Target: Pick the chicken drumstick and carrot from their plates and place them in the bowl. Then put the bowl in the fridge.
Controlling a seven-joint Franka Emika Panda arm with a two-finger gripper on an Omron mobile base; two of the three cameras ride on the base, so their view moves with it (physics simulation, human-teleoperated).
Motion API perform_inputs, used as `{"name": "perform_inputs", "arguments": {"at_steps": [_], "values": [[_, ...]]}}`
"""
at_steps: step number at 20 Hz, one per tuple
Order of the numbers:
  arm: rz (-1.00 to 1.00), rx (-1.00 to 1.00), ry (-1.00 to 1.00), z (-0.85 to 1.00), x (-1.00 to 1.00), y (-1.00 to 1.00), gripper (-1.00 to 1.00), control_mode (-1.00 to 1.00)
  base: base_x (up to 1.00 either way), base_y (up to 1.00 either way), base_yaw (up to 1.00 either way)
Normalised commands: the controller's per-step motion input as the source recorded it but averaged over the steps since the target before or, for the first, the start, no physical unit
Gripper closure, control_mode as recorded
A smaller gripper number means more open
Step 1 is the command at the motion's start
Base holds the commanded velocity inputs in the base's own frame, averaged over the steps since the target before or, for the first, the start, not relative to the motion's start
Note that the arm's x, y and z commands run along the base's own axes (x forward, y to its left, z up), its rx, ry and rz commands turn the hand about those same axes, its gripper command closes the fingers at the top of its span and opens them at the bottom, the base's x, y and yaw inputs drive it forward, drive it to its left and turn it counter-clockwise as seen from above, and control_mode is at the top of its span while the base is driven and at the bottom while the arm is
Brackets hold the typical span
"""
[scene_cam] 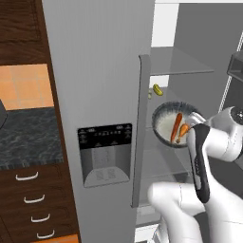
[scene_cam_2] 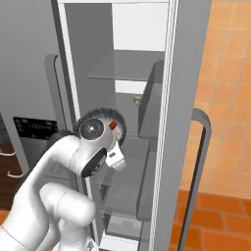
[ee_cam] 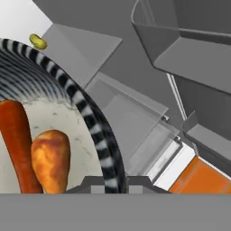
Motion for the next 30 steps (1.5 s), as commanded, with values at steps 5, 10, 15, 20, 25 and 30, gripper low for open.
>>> {"name": "perform_inputs", "arguments": {"at_steps": [5,10,15,20,25,30], "values": [[-0.02,0.04,0.1,0.0,0.94,-0.09,1.0,-1.0,0.0,0.0,0.0],[-0.02,0.22,0.25,0.06,0.72,-0.1,1.0,-1.0,0.0,0.0,0.0],[-0.08,0.19,0.08,0.0,0.4,-0.18,1.0,-1.0,0.0,0.0,0.0],[-0.1,0.0,0.01,-0.36,0.41,-0.02,1.0,-1.0,0.0,0.0,0.0],[-0.12,0.0,0.0,-0.49,0.47,0.0,1.0,-1.0,0.0,0.0,0.0],[-0.09,0.0,-0.02,-0.3,0.67,0.0,1.0,-1.0,0.0,0.0,0.0]]}}
